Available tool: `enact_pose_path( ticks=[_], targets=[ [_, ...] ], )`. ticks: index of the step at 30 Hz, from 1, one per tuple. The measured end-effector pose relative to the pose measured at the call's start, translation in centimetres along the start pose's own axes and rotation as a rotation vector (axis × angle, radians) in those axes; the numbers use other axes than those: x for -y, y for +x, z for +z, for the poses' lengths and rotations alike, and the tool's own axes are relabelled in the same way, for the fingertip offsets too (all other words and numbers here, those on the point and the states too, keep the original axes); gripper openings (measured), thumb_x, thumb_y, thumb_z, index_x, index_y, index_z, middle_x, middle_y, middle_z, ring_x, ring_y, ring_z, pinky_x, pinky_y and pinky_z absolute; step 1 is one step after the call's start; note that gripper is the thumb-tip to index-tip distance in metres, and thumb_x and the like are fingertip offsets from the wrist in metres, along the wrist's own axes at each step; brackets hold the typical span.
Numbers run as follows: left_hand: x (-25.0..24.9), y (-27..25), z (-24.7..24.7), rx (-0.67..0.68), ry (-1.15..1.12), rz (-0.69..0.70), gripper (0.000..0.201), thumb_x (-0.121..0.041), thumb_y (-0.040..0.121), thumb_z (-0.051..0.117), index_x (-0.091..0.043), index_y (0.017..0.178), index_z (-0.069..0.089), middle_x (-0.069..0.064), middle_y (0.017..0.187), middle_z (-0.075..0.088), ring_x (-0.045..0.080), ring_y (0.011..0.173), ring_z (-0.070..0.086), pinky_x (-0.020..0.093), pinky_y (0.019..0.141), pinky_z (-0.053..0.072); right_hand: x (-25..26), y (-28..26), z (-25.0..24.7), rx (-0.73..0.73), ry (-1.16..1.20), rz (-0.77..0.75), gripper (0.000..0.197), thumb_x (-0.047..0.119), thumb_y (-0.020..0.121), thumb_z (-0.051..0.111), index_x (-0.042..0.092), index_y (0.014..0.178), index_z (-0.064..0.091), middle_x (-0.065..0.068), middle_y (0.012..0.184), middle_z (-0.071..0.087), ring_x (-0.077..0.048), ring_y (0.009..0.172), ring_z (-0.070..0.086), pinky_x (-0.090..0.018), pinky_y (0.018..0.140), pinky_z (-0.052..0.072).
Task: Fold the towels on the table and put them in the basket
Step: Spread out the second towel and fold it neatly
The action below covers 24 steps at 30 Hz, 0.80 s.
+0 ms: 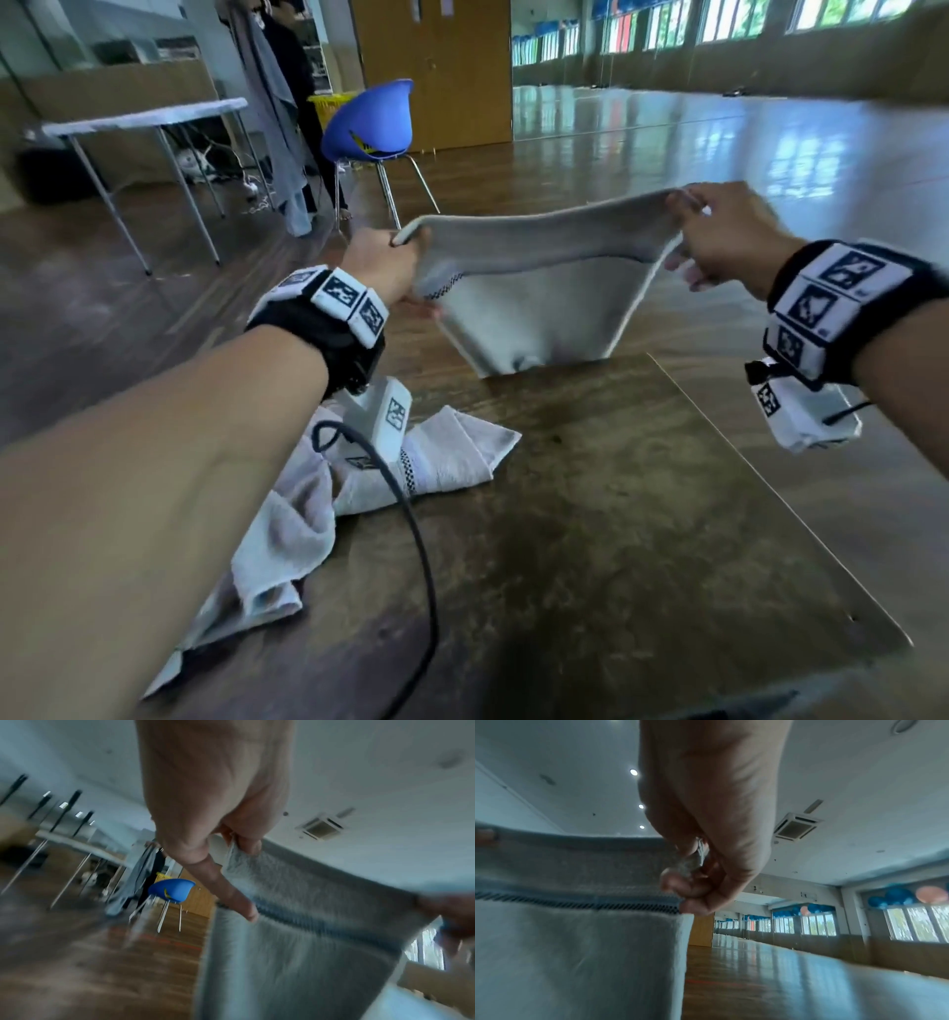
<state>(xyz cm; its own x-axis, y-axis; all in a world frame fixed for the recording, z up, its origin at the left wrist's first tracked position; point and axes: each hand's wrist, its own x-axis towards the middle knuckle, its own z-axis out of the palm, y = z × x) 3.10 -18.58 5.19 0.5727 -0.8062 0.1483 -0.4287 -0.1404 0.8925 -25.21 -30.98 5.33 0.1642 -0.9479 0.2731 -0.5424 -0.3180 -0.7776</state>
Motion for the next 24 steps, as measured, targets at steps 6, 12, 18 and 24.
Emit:
enact_pose_path(
  ticks=[6,12,18,24],
  targets=[
    [1.1,1.0,2.2,-0.049,-0.277,-0.043,0.019,-0.031,0.098,0.060,-0.013,0.093,0.061,0.009,0.098,0.062,0.025,0.091,0.067,0.037,0.081,0.059,-1.5,0.2,1.5,0.192,0.093,0.103,0.026,0.036,0.107,0.047,0.027,0.123,0.065,-0.010,0.126,0.067,-0.034,0.110,0.067,-0.040,0.071,0.057],
    [3.1,0.3,2.1,-0.082,0.062,0.237,0.046,-0.038,0.099,0.054,-0.020,0.058,0.045,-0.003,0.053,0.040,0.005,0.039,0.035,0.019,0.040,0.026,-3.0,-1.0,2.4,0.066,0.104,-0.113,0.025,0.035,0.105,0.049,0.029,0.118,0.070,-0.011,0.087,0.070,-0.038,0.077,0.063,-0.053,0.071,0.050],
    [10.8,-3.4,3.0,0.467,0.635,0.038,0.041,-0.049,0.101,0.044,-0.017,0.085,0.064,0.005,0.064,0.052,0.015,0.049,0.042,0.023,0.047,0.034,-8.2,-3.6,4.4,0.441,-0.354,-0.035,0.031,0.026,0.106,0.050,0.009,0.104,0.075,-0.004,0.092,0.065,-0.015,0.083,0.056,-0.026,0.070,0.040],
    [15.8,-7.0,1.8,0.502,0.730,0.089,0.047,-0.040,0.103,0.048,-0.013,0.140,0.055,0.013,0.134,0.062,0.028,0.120,0.057,0.032,0.092,0.041,-11.4,-8.7,4.5,0.537,-0.483,0.032,0.048,0.031,0.105,0.051,0.016,0.060,0.042,0.002,0.060,0.043,-0.021,0.065,0.043,-0.031,0.058,0.033]
  ],
)
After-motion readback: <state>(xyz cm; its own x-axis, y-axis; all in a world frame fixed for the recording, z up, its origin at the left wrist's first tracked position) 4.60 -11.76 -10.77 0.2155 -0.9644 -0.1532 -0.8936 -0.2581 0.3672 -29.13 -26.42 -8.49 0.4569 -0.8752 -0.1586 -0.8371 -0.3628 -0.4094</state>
